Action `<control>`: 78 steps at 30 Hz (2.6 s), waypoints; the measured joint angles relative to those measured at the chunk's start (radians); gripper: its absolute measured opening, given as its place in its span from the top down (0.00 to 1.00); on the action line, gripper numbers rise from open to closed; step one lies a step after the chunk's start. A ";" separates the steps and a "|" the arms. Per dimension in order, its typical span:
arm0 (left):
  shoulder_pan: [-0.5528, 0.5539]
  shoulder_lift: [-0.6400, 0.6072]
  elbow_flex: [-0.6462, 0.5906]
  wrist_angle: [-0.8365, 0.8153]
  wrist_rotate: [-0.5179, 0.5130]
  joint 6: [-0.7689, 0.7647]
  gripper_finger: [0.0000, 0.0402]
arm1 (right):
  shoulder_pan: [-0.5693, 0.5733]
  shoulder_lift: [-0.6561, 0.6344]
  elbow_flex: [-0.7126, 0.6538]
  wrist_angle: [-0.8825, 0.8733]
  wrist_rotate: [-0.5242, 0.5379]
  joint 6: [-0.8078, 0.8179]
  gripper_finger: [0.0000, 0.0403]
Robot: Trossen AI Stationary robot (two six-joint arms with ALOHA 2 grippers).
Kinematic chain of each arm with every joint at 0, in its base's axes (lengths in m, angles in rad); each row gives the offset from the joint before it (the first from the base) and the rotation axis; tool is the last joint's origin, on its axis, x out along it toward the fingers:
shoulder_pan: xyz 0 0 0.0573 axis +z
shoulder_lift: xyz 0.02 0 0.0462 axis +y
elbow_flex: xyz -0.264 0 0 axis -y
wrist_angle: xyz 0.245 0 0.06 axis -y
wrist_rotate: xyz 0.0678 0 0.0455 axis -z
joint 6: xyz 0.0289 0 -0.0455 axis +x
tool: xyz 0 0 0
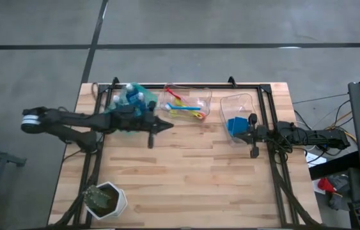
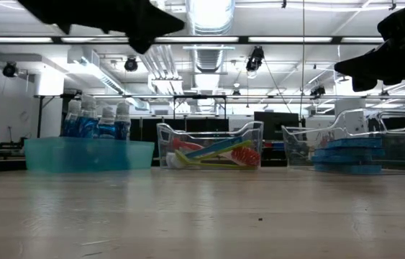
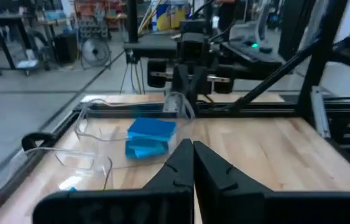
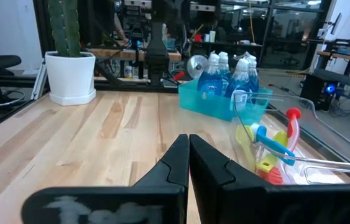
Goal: Pick & Place Kitchen Sink Supplies
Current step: Return to Home Position
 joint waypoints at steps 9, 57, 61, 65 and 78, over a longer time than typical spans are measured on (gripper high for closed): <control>-0.007 -0.281 -0.257 0.145 0.031 -0.101 1.00 | 0.000 0.000 0.000 0.000 0.000 0.000 0.98; -0.184 -1.101 -0.680 -0.192 -0.032 -0.073 1.00 | 0.000 0.000 0.000 -0.001 0.000 0.000 0.98; -0.185 -1.108 -0.681 -0.263 -0.083 -0.062 1.00 | 0.000 0.000 0.000 -0.001 0.001 0.000 0.98; -0.184 -1.100 -0.681 -0.343 -0.109 -0.032 1.00 | 0.000 0.000 0.000 -0.001 0.001 0.000 0.98; -0.184 -1.088 -0.681 -0.361 -0.108 -0.040 1.00 | 0.000 0.000 0.000 -0.001 0.001 0.000 0.98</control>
